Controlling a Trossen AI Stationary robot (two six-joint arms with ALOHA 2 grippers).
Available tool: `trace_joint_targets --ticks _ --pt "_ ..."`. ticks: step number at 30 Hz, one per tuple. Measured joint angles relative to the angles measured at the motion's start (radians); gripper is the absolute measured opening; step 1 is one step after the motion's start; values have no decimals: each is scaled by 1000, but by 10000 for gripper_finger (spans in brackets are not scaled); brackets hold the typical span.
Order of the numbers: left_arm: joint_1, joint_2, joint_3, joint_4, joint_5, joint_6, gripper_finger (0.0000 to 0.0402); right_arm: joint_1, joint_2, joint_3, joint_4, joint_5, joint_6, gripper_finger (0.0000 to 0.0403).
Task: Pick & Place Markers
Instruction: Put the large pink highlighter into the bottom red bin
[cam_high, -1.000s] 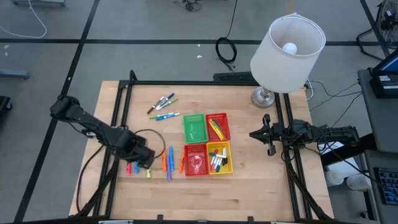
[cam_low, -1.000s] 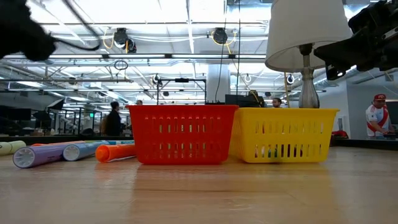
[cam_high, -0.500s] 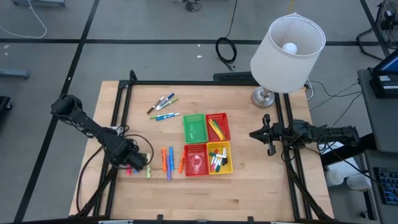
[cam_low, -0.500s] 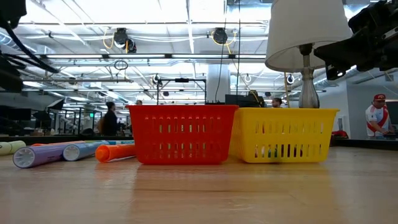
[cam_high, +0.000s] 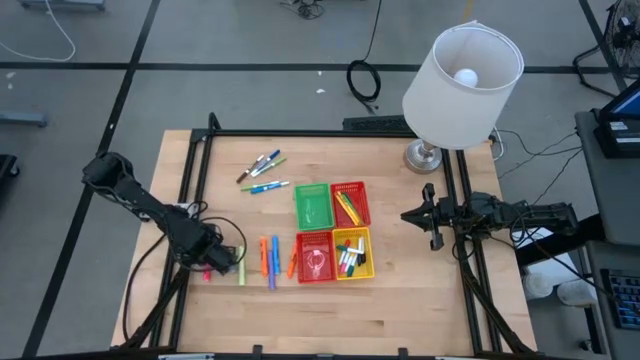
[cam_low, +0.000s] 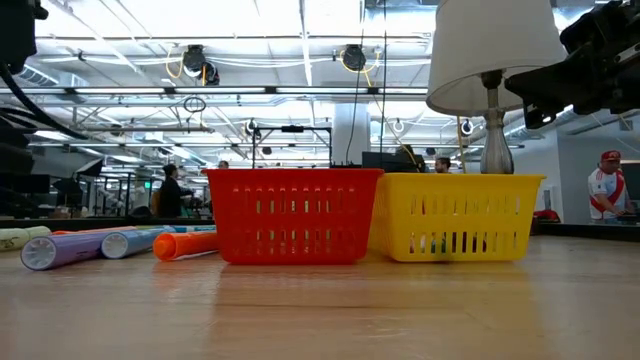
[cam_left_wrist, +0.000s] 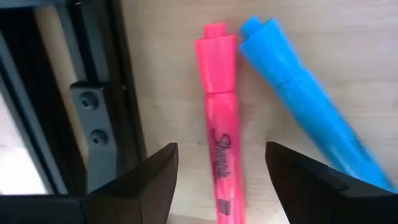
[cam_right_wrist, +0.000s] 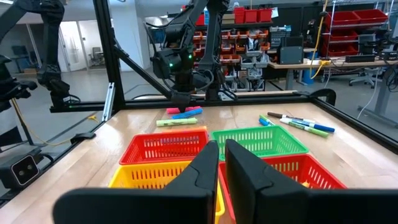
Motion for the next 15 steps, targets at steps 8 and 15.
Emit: trace_joint_targets --ticks 8,15 --pt "-1 3 0 59 -1 9 250 0 0 0 0 0 0 18" --pt "-1 0 -29 122 -1 -2 250 0 0 0 0 0 0 18"
